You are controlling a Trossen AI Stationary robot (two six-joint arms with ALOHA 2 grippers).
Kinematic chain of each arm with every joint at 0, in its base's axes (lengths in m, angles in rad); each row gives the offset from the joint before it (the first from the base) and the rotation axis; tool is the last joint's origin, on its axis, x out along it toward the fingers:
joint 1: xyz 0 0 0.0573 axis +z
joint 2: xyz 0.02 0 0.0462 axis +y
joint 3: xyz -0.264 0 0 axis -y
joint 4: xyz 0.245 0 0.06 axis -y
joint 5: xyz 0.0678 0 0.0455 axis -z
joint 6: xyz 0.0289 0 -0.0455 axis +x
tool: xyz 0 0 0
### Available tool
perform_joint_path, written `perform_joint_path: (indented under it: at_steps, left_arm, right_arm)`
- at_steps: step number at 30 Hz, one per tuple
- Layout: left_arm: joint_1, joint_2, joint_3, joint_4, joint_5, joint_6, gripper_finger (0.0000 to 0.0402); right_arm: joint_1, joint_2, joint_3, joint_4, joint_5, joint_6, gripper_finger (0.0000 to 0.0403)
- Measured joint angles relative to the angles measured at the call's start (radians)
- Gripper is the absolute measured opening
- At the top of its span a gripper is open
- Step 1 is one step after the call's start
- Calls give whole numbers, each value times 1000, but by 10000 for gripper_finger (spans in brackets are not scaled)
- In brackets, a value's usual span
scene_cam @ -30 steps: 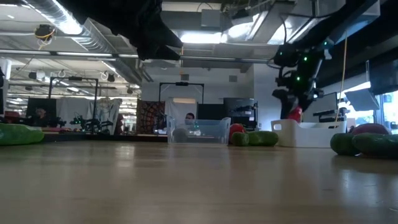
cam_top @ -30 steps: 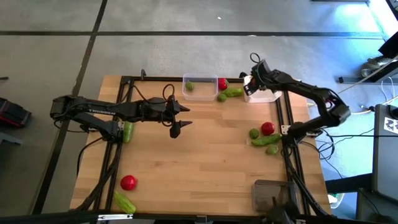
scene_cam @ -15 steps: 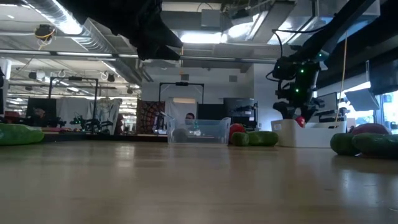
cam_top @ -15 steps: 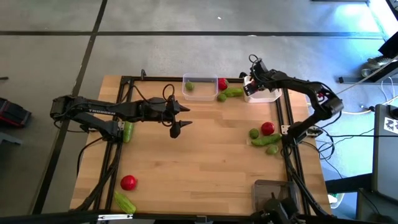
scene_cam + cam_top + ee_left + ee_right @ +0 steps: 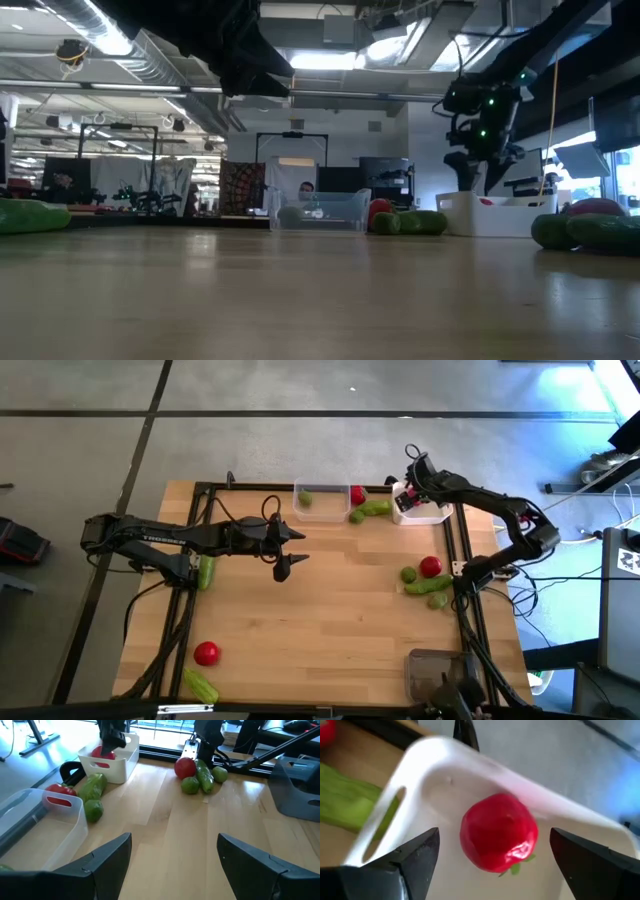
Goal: Sort produce into baskets
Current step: Put the red tomato into the white bin
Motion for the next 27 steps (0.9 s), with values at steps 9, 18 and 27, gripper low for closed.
perform_joint_path:
  at_steps: [9, 18, 27]
  left_arm:
    - [0, 0, 0, 0, -8, 0, 290]
    - [0, 0, 0, 0, -8, -12, 290]
    - [0, 0, 0, 0, -8, -19, 290]
  right_arm:
    - [110, -192, 0, -76, -54, 4, 357]
    - [294, -338, 0, -256, -81, 103, 357]
    - [433, -349, 0, -493, -78, 257, 357]
